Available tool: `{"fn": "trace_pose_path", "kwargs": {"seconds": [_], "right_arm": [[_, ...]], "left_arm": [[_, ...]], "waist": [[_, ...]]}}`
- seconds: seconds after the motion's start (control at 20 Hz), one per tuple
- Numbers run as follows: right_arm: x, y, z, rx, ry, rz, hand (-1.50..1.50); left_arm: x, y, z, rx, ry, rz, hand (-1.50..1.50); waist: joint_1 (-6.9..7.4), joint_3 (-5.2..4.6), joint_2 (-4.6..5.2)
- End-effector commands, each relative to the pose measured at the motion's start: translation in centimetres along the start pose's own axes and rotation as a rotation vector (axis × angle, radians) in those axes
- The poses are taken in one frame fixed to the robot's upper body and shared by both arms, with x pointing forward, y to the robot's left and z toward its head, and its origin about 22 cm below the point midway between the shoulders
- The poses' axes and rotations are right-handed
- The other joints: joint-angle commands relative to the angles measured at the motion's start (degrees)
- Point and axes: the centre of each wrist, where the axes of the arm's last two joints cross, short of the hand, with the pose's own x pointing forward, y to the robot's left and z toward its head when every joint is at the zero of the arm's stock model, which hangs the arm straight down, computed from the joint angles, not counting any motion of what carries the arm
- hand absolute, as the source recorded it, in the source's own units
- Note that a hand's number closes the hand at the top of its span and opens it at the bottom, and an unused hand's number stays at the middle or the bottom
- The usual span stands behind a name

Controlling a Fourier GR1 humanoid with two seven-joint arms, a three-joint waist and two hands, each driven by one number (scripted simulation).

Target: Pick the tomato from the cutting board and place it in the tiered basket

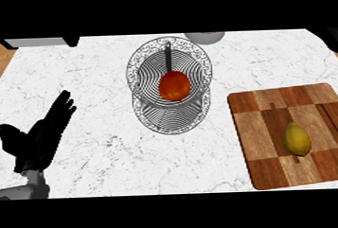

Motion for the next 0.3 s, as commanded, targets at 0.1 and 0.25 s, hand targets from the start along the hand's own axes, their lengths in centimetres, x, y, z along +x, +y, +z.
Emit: {"fn": "trace_pose_path", "kwargs": {"seconds": [0.1,0.25], "right_arm": [[1.6,-8.7,-1.1,-0.009,-0.036,0.026,-1.50],[0.8,-11.5,-1.4,0.008,-0.028,0.041,-1.50]], "left_arm": [[0.0,-0.4,1.1,0.014,0.006,0.005,0.00],[-0.3,0.2,0.4,0.012,-0.004,0.006,0.00]], "waist": [[0.17,0.02,0.00],[0.32,-0.01,0.10]]}}
